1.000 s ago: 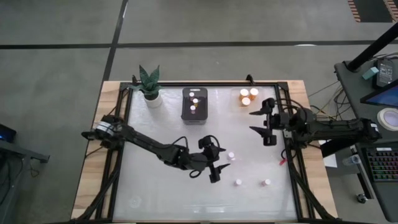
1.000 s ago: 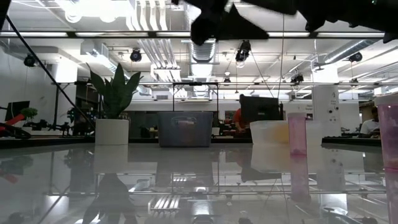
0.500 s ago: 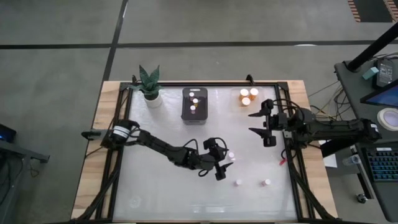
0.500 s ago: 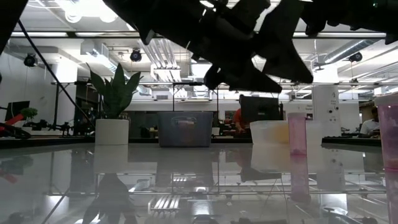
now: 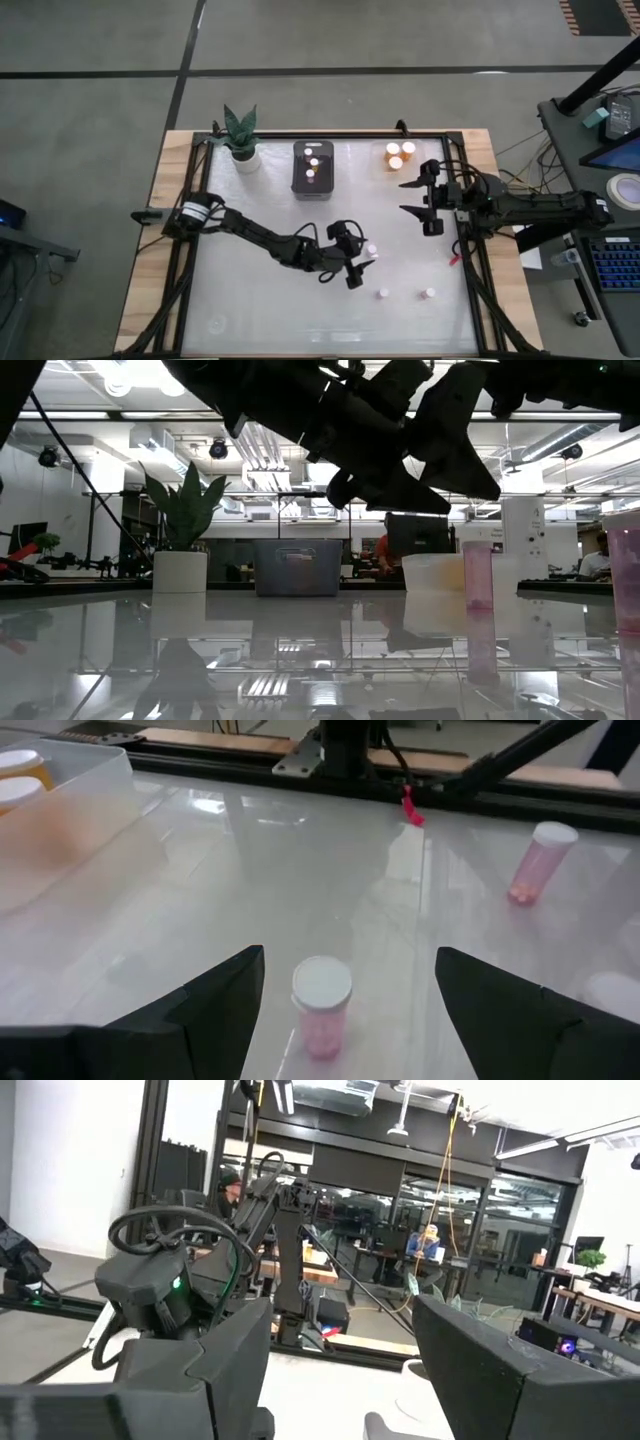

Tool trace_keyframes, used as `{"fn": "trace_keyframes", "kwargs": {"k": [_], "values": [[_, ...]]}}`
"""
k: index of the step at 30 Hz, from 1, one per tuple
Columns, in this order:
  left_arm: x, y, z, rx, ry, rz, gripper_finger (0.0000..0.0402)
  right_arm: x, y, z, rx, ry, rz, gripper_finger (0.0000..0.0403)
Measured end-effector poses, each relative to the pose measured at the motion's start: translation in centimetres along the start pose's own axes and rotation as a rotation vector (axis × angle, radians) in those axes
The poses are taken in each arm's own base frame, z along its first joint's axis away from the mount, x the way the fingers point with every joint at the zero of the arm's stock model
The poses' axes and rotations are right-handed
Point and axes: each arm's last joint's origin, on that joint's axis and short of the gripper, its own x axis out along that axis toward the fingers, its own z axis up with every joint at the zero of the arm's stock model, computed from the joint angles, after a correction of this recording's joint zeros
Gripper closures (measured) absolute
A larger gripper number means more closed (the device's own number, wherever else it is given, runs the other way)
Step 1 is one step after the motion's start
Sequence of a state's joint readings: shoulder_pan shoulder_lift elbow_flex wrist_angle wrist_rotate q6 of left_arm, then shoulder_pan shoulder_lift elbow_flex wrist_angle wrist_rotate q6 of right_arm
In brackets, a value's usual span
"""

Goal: Pick and place medicine bottles into bin by pill shape (circle, oval)
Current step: Put the small pink pill bottle into the black bin

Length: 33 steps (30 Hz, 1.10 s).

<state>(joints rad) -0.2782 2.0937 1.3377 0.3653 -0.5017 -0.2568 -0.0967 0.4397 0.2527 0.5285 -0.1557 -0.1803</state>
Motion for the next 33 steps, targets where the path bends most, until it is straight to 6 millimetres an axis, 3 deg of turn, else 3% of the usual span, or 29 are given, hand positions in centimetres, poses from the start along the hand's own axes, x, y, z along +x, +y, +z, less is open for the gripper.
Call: {"fn": "trace_keyframes", "kwargs": {"k": [3,13,28,33], "values": [[0.1,0.2,0.1,-0.011,-0.014,0.001,0.0123,0.0,0.0,0.0,-0.004,0.000,0.000,0.0168],[2.6,0.5,-2.3,-0.015,-0.014,0.017,0.0123,0.0,0.0,0.0,-0.007,0.002,-0.004,0.0168],[3.6,0.9,-3.4,-0.028,-0.028,0.008,0.0124,0.0,0.0,0.0,-0.021,0.002,-0.004,0.0168],[3.8,0.9,-3.7,-0.030,-0.034,0.007,0.0141,0.0,0.0,0.0,-0.021,0.002,-0.004,0.0168]]}}
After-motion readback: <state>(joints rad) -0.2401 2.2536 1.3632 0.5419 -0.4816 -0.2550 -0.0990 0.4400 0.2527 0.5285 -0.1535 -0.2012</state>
